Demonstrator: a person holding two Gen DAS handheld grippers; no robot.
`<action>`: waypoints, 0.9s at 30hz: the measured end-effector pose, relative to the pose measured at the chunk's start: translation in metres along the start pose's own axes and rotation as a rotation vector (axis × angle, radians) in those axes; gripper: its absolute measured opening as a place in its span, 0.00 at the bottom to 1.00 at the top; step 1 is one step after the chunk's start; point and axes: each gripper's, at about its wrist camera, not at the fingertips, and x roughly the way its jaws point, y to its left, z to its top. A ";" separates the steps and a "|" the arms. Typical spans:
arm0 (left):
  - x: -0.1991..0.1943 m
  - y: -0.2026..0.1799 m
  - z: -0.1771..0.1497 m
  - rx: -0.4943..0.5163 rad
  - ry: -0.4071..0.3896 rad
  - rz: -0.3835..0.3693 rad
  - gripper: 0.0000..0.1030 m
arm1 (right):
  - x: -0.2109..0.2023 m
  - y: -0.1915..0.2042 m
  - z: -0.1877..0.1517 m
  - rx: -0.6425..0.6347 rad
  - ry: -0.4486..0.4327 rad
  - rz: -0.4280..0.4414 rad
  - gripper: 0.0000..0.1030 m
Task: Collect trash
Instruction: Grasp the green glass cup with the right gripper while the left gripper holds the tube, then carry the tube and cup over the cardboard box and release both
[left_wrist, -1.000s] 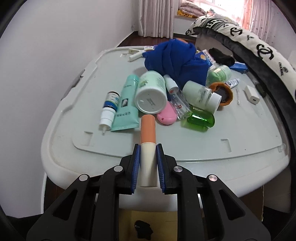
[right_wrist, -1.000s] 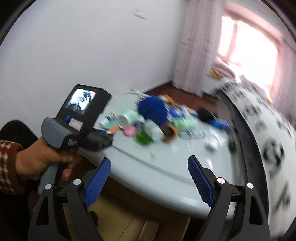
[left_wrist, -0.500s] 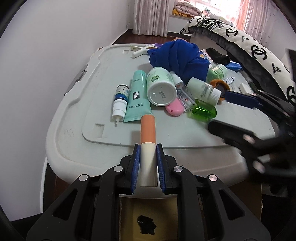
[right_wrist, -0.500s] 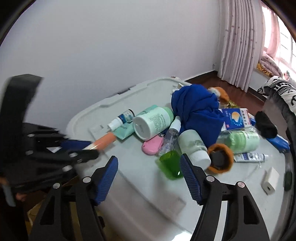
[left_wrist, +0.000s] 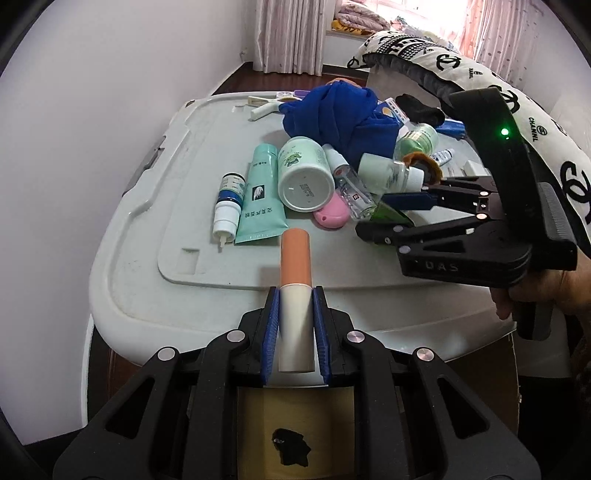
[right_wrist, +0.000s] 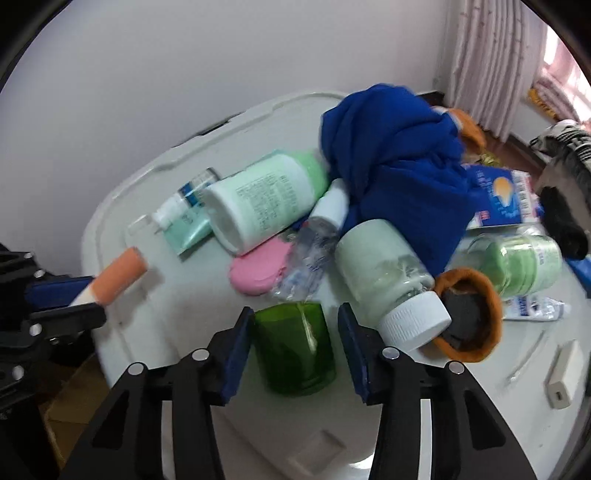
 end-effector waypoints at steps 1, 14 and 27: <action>0.000 0.000 0.000 -0.004 0.000 0.000 0.17 | 0.000 -0.002 -0.001 0.023 0.007 0.010 0.44; 0.003 -0.008 -0.004 0.014 0.015 -0.003 0.17 | -0.018 0.012 -0.017 0.090 0.021 -0.031 0.35; -0.044 -0.032 -0.035 0.138 -0.036 0.028 0.17 | -0.124 0.073 -0.111 0.254 -0.026 -0.123 0.35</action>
